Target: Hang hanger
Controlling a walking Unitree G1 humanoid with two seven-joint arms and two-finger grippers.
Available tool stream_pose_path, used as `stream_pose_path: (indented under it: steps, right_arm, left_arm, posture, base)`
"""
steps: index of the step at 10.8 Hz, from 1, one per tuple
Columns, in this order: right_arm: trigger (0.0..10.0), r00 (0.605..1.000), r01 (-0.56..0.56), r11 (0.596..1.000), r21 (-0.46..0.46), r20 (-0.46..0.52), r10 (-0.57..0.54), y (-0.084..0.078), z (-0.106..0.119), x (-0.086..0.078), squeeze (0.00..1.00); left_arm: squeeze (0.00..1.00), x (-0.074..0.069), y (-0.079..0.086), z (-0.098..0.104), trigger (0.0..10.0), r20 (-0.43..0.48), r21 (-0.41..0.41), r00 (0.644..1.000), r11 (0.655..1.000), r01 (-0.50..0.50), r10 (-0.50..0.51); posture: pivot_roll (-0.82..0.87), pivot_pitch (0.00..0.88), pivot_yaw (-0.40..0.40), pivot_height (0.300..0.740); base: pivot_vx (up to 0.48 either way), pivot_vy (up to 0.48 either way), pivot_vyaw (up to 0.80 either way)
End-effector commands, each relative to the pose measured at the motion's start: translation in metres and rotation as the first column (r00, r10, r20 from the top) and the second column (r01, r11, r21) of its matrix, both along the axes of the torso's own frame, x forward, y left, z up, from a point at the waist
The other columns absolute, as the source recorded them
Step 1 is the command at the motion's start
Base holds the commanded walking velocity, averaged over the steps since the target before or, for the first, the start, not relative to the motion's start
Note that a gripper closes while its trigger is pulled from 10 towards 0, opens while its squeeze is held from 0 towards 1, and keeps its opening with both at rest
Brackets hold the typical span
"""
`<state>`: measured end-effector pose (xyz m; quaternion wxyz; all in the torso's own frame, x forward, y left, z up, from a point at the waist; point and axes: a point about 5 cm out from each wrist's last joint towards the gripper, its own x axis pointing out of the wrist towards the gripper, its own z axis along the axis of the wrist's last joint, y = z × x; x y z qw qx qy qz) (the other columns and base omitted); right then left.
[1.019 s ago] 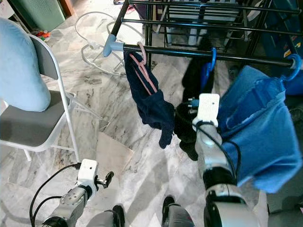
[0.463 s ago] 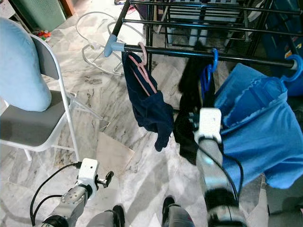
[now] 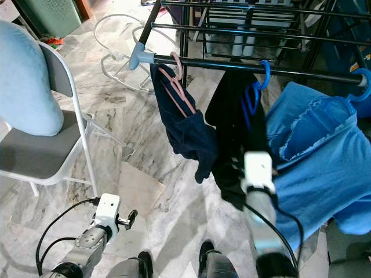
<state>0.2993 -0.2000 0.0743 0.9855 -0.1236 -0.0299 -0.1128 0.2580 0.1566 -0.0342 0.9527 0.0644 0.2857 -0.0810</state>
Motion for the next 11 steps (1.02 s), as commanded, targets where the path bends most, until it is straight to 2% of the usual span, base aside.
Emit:
stream_pose_path:
  steps: [1, 5, 7, 9, 11]
  right_arm:
    - [10.0, 0.999, -0.005, 1.000, 0.009, -0.044, 0.005, 0.002, -0.015, -0.009, 1.00]
    - [10.0, 0.993, 0.013, 1.000, 0.001, -0.114, -0.013, 0.001, -0.038, -0.025, 1.00]
    - [10.0, 0.980, 0.015, 1.000, 0.013, -0.199, -0.012, 0.000, -0.057, -0.034, 1.00]
    - [10.0, 0.947, -0.016, 1.000, 0.005, -0.322, 0.016, 0.004, -0.082, -0.048, 1.00]
    - [10.0, 0.894, -0.033, 0.998, 0.060, -0.445, 0.056, 0.010, -0.103, -0.062, 1.00]
  left_arm:
    - [0.00, -0.011, 0.006, -0.009, 10.0, -0.054, 0.028, 0.998, 1.000, -0.013, 0.014]
    - [0.00, -0.019, 0.016, -0.015, 10.0, -0.103, 0.095, 0.995, 0.995, 0.002, 0.008]
    - [0.00, -0.022, 0.020, -0.018, 10.0, -0.124, 0.118, 0.992, 0.993, 0.006, 0.009]
    - [0.00, -0.031, 0.027, -0.023, 10.0, -0.164, 0.157, 0.986, 0.987, 0.008, 0.018]
    - [0.00, -0.040, 0.034, -0.029, 10.0, -0.214, 0.172, 0.976, 0.985, -0.006, 0.044]
  posture:
    - [-0.09, 0.192, 0.070, 0.740]
    - [-0.10, 0.182, 0.076, 0.740]
    - [-0.10, 0.170, 0.076, 0.740]
    - [-0.10, 0.152, 0.066, 0.740]
    - [-0.10, 0.140, 0.056, 0.740]
  base:
    - [0.000, 0.000, 0.00]
    - [0.000, 0.000, 0.00]
    - [0.000, 0.000, 0.00]
    - [0.000, 0.000, 0.00]
    - [0.000, 0.000, 0.00]
